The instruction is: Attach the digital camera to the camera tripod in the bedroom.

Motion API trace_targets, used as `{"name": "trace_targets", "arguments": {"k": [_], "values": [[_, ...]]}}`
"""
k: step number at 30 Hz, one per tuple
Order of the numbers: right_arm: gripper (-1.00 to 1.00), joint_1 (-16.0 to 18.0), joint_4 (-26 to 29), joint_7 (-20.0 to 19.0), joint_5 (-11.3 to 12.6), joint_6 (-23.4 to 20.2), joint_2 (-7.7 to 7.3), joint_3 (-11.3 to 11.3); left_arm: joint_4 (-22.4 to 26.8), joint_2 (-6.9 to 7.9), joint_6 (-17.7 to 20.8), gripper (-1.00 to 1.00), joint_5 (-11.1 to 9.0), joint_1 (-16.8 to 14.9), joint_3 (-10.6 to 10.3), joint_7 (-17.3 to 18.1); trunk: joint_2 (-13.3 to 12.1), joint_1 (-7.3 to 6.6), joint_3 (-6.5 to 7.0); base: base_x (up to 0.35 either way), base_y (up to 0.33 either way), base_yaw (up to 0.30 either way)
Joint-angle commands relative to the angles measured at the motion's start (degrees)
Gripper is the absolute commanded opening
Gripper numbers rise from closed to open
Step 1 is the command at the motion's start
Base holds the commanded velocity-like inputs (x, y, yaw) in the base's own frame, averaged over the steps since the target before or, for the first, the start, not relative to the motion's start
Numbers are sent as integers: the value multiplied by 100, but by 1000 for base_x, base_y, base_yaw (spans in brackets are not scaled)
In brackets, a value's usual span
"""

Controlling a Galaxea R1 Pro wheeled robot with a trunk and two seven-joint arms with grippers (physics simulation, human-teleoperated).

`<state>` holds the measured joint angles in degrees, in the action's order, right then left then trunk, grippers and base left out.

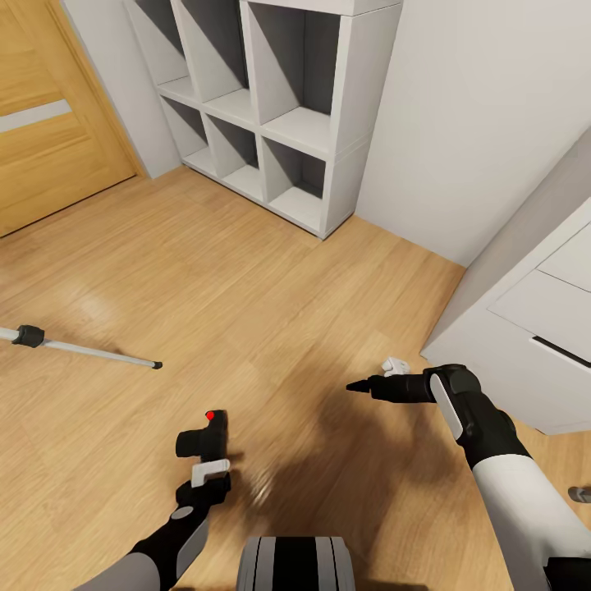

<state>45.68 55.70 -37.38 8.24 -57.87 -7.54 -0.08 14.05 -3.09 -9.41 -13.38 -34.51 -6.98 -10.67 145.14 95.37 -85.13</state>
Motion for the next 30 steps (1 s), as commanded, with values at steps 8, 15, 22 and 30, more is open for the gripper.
{"name": "trace_targets", "arguments": {"k": [8,15,22,30], "values": [[100,2,3,21,47,-40,-2,-1,-35,2,-162,100,-56,-3,-52,-31,1,-1,-3,0,0,0],[100,2,3,21,47,-40,-2,-1,-35,2,-248,100,-3,-3,-70,-31,1,-1,-3,0,0,0],[100,2,3,21,45,-40,-2,-1,-29,-4,-253,100,-6,-3,-72,-31,1,-1,-3,0,0,0],[100,2,3,21,41,-40,-2,-1,-26,-8,-254,100,-28,-3,-61,-38,1,-1,-3,0,0,0]]}}
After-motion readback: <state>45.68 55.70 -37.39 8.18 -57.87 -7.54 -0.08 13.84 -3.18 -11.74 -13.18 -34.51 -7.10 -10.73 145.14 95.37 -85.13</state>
